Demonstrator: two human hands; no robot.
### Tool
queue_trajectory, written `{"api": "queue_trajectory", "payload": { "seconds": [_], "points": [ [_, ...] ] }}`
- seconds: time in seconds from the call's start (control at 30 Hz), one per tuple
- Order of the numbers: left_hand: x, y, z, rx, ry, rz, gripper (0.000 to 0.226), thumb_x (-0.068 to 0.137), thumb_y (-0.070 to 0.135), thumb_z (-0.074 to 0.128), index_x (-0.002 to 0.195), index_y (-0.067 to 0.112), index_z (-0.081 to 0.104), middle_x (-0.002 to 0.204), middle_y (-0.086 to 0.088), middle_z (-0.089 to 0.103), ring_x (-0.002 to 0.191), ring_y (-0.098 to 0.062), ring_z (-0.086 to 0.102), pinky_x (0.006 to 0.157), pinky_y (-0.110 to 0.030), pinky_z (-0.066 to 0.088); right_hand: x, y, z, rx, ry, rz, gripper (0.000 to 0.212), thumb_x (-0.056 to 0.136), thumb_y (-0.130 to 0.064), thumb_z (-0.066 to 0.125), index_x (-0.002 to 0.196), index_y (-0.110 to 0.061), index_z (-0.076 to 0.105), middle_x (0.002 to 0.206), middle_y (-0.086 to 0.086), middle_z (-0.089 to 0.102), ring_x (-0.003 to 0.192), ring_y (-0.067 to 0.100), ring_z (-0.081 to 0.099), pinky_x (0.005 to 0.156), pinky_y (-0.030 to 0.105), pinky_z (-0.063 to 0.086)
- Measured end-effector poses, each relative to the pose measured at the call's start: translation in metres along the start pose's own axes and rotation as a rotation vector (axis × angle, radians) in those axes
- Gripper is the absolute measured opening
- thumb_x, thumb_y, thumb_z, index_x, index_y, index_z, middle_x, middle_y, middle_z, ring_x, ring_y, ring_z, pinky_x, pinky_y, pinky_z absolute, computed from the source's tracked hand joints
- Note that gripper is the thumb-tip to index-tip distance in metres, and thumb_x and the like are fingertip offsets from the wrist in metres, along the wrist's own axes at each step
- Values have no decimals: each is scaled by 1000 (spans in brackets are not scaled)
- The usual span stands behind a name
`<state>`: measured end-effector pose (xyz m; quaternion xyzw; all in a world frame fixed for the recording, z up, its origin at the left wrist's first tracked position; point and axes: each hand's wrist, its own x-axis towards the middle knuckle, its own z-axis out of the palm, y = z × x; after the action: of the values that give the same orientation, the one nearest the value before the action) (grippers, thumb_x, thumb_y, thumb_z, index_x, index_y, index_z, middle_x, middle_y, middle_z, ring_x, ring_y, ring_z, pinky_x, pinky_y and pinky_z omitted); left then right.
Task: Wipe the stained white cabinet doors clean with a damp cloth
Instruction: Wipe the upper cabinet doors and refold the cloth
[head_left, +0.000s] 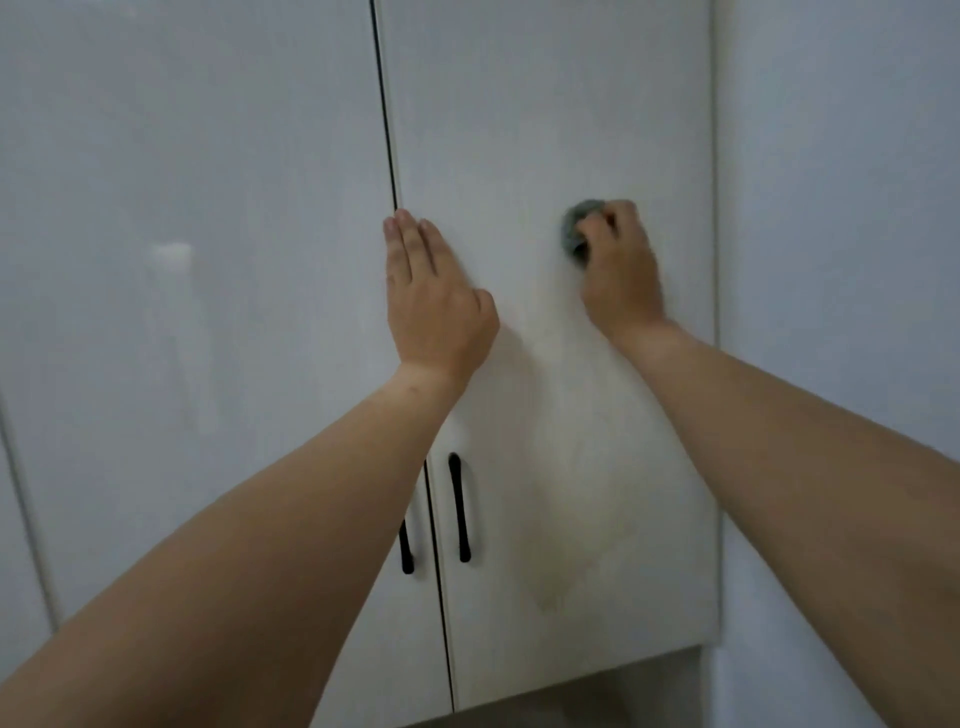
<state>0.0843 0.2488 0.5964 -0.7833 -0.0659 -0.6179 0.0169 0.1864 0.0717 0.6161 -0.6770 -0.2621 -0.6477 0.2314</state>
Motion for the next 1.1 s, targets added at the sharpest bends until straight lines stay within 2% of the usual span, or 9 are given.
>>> {"api": "queue_trajectory", "payload": {
  "seconds": [0.13, 0.33, 0.5, 0.57, 0.7, 0.83, 0.87, 1.0, 1.1],
  "points": [
    [-1, -3, 7, 28, 34, 28, 75, 82, 23, 33, 148, -13, 27, 157, -35, 21, 149, -47, 14, 124, -48, 14, -1, 55, -13, -85, 111, 575, 33, 86, 0, 43, 116, -4, 57, 125, 24, 49, 97, 41, 56, 83, 41, 43],
    [-1, -11, 13, 50, 106, 59, 73, 83, 21, 36, 148, -11, 30, 157, -33, 23, 149, -45, 18, 124, -45, 14, -31, 25, -4, -71, -136, -134, 27, 90, 0, 50, 116, -3, 57, 126, 21, 48, 101, 38, 53, 80, 38, 48],
    [-2, -12, 11, 37, 95, 62, 74, 81, 21, 36, 149, -9, 30, 158, -31, 22, 149, -44, 17, 124, -44, 14, -44, 7, -3, 17, 196, 583, 28, 79, 6, 45, 103, -1, 57, 112, 23, 51, 88, 38, 56, 74, 40, 46],
    [-2, -11, 9, 17, 74, 65, 76, 80, 21, 34, 149, -11, 29, 158, -32, 21, 149, -44, 15, 125, -45, 12, -58, -40, 11, 52, 135, 393, 24, 82, 3, 48, 103, -1, 60, 111, 23, 54, 91, 39, 57, 74, 40, 48],
    [-5, -26, -5, -65, -2, 140, 76, 81, 12, 35, 151, -12, 18, 160, -30, 13, 151, -42, 7, 126, -43, 7, -72, -45, 17, 19, -105, -389, 20, 91, -1, 58, 110, -1, 65, 119, 21, 58, 98, 38, 58, 73, 42, 57],
    [-22, -56, -18, -84, 71, 208, 70, 80, -2, 32, 148, -14, 27, 158, -29, 24, 150, -40, 17, 125, -43, 15, -73, -45, 9, 110, 107, 338, 19, 91, -1, 50, 107, -2, 60, 111, 14, 51, 89, 31, 52, 75, 42, 52],
    [-30, -62, -18, -74, 81, 228, 66, 82, -4, 32, 147, -14, 29, 156, -29, 29, 149, -40, 22, 124, -44, 17, -80, -66, 11, 144, 93, 316, 20, 91, 0, 50, 108, -2, 59, 110, 15, 51, 90, 32, 53, 75, 42, 52],
    [-48, -76, -9, -102, 73, 278, 53, 93, 2, 34, 145, -12, 37, 152, -27, 39, 145, -39, 32, 123, -41, 21, -104, -125, 27, 147, -96, -556, 13, 95, 0, 52, 100, 2, 64, 107, 21, 60, 92, 35, 57, 68, 42, 57],
    [-49, -82, -12, -177, 118, 248, 53, 91, 0, 32, 141, -9, 45, 148, -24, 46, 142, -36, 38, 123, -36, 24, -48, -122, 28, 168, -67, -338, 20, 97, -11, 48, 104, -2, 64, 112, 18, 58, 93, 34, 57, 68, 42, 55]
  ]
}}
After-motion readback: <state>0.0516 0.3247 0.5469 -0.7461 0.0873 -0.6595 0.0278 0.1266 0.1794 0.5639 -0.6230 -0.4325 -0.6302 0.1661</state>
